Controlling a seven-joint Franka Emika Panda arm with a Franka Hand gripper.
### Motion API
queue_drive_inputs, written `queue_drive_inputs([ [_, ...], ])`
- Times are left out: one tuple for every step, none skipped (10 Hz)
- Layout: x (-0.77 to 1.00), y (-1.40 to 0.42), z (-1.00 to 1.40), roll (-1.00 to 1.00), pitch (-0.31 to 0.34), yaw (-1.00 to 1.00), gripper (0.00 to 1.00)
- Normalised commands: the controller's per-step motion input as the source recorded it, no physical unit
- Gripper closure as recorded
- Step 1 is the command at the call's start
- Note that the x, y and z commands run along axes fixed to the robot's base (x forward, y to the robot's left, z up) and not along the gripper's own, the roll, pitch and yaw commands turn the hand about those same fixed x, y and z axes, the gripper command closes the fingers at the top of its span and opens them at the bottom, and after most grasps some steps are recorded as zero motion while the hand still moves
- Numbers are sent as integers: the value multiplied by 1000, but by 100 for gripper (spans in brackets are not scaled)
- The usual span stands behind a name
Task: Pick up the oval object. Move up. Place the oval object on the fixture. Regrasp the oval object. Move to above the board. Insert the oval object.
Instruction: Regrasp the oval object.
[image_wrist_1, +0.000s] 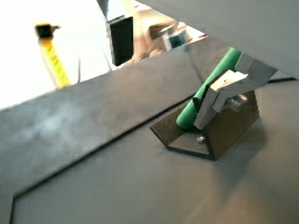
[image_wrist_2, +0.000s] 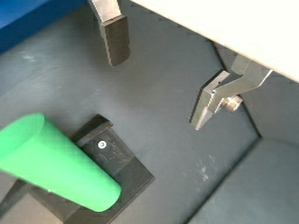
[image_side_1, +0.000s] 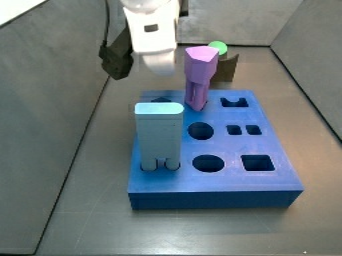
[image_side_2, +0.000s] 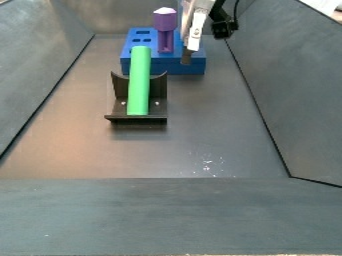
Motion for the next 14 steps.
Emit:
queue_drive_inputs([
  [43,-2,-13,324,674,-192,0],
  [55,-15,-21,262,656,-5,0],
  [60,-28,-23,236,640,106,0],
  [67,-47,-8,191,580,271,0],
  [71,-45,1,146,467,369,0],
  [70,-37,-10,126,353,412,0],
  [67,-34,-13,114,278,425,0],
  [62,-38,-4,88,145,410,0],
  [56,-40,0,64,34,363,0],
  [49,-39,-1,54,-31,323,0],
  [43,-37,-6,55,-61,292,0],
  [44,-38,-12,60,-86,203,0],
  [1000,-20,-6,113,-47,146,0],
  [1000,-17,-13,116,-39,100,0],
])
